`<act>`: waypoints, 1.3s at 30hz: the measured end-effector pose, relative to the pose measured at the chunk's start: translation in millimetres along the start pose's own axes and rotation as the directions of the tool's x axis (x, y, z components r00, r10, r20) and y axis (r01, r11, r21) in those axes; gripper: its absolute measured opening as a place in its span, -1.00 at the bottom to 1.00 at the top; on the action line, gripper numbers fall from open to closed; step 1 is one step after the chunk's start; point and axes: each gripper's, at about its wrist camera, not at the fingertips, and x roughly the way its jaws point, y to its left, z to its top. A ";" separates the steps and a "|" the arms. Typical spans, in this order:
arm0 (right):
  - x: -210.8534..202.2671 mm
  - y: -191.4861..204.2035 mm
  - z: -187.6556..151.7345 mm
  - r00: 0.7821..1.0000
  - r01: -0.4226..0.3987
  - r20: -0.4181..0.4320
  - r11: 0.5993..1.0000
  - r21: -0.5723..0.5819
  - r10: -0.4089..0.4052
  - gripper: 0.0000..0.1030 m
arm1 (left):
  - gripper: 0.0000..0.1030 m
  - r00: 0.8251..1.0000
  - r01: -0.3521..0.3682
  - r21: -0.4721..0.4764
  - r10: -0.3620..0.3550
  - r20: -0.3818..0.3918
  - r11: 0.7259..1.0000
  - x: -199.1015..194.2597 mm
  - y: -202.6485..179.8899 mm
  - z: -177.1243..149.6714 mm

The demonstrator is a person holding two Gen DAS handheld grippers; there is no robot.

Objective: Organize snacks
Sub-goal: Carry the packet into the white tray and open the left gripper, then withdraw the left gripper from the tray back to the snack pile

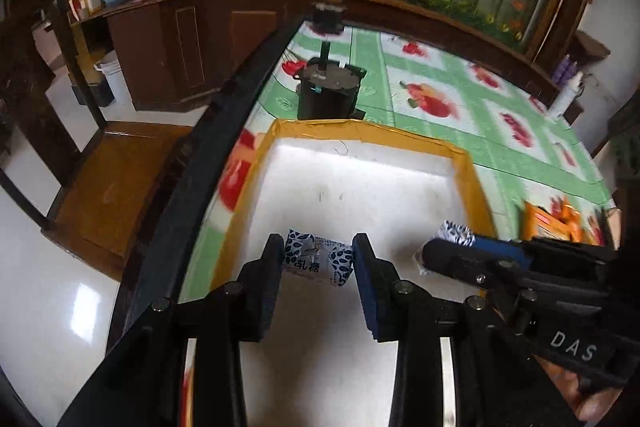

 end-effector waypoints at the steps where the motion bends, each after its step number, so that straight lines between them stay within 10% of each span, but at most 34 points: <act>1: 5.9 -3.6 5.2 1.000 0.014 -0.008 1.000 0.010 -0.013 -0.56 | -0.34 1.000 -0.011 -0.012 0.011 -0.019 1.000 11.0 0.6 3.2; 13: 26.2 -14.1 16.9 0.998 0.048 -0.041 0.999 0.018 -0.047 -0.53 | -0.20 0.998 -0.037 0.016 0.038 -0.058 0.999 38.8 -1.3 1.7; 17: 18.4 -15.9 17.6 1.000 0.024 -0.020 0.999 0.031 -0.023 -0.01 | 0.12 0.999 -0.035 0.005 0.035 -0.040 0.999 32.8 0.3 2.7; 23: -33.3 -12.3 5.9 0.994 0.007 0.111 1.000 0.013 -0.008 0.00 | 0.12 1.000 -0.003 -0.022 0.004 0.009 1.000 2.3 3.3 -5.3; 26: -70.0 -14.1 -11.2 0.978 0.086 0.194 0.996 -0.016 -0.081 0.19 | 0.12 0.998 0.024 -0.014 -0.023 0.061 1.000 -23.3 -4.1 -15.0; 32: -156.2 -31.6 -87.0 0.874 0.309 0.400 0.951 -0.016 -0.277 0.74 | 0.13 0.984 0.104 0.047 -0.109 0.142 0.994 -70.3 -35.9 -52.7; 39: -209.8 -99.1 -170.5 0.885 0.181 0.412 0.975 0.127 -0.218 0.74 | 0.14 0.966 0.192 0.158 -0.215 0.145 0.969 -103.2 -89.8 -102.0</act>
